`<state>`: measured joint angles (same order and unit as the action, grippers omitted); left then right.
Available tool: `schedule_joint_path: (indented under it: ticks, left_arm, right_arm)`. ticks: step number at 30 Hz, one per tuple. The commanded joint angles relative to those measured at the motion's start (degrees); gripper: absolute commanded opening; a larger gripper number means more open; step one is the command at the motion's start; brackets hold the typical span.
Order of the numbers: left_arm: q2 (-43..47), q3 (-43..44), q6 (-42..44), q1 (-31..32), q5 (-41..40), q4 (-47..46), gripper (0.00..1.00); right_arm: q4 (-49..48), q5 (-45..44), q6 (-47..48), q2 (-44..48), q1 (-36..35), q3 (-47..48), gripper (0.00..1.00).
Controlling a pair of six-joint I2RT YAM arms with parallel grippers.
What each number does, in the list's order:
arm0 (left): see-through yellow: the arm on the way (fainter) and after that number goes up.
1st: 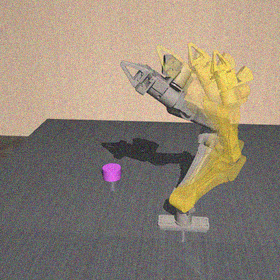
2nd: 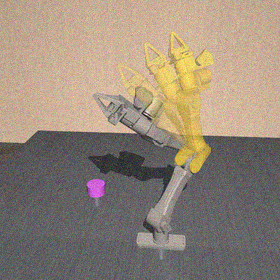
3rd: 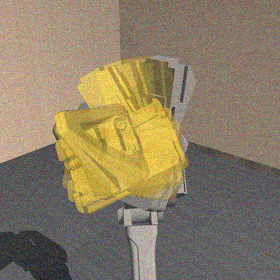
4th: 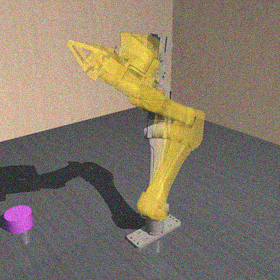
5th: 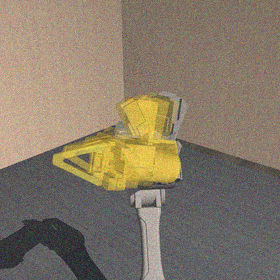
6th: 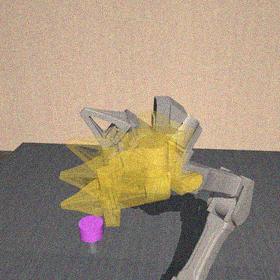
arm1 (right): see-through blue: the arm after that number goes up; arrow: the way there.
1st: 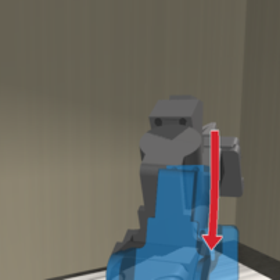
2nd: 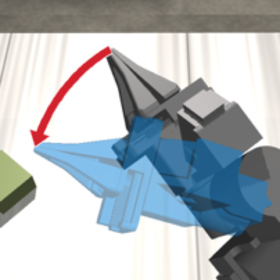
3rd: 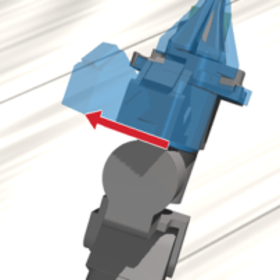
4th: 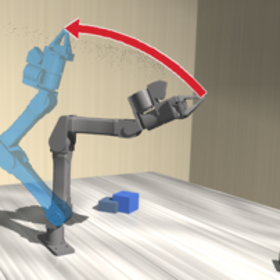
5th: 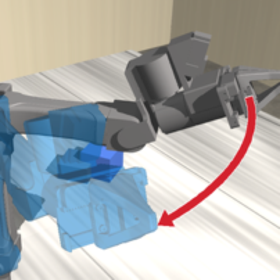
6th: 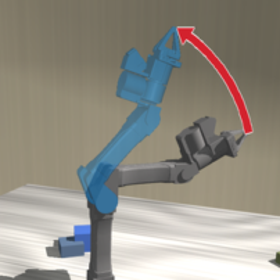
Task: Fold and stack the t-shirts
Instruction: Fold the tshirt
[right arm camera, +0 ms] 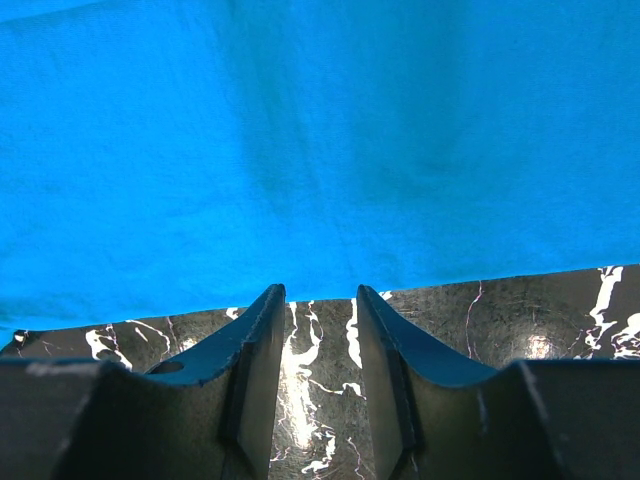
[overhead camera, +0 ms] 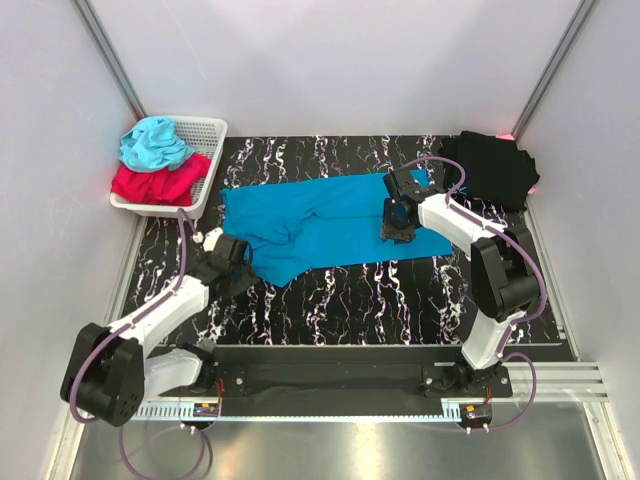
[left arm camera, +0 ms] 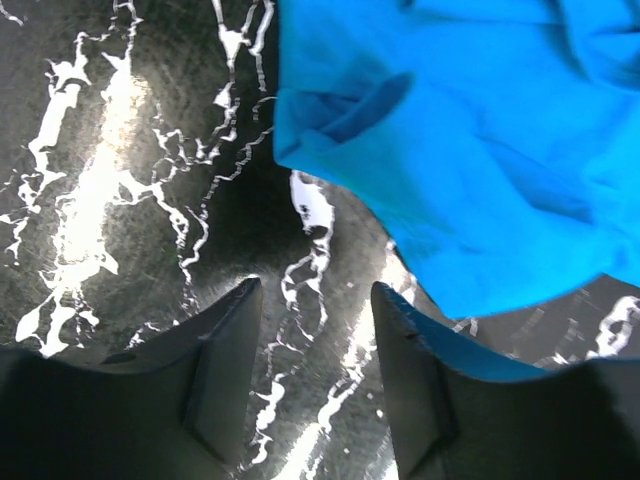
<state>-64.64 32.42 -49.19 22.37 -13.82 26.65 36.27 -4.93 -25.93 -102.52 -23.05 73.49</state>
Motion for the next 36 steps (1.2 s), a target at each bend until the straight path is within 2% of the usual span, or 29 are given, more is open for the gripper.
schedule_joint_path:
  ticks: [1, 6, 13, 25, 30, 36]
  left_arm:
    - [-1.4, 1.2, 0.6, 0.3, -4.6, -4.5, 0.48]
    - [-4.1, 3.5, 1.7, 0.3, -9.3, -6.3, 0.48]
    - [-10.2, 7.2, 2.8, 0.2, -7.3, -10.7, 0.48]
    - [-18.6, 11.4, 3.4, -1.4, -7.7, -12.3, 0.48]
    - [-18.0, 9.5, 5.0, -3.2, -6.0, -15.7, 0.48]
    - [-14.6, 8.4, 4.5, -3.4, -5.2, -14.5, 0.48]
  right_arm:
    - [-0.2, -0.2, -0.3, -0.1, -0.8, 1.7, 0.42]
    - [-0.1, -0.3, -0.3, -0.3, -0.9, 1.5, 0.42]
    - [0.1, -0.6, 0.5, -0.4, -0.9, 1.4, 0.42]
    - [0.4, -1.5, 1.3, -0.1, -0.8, 0.9, 0.42]
    - [0.6, -1.8, 1.4, 0.0, -0.8, 1.2, 0.42]
    - [0.6, -1.3, 1.1, 0.0, -0.8, 1.4, 0.42]
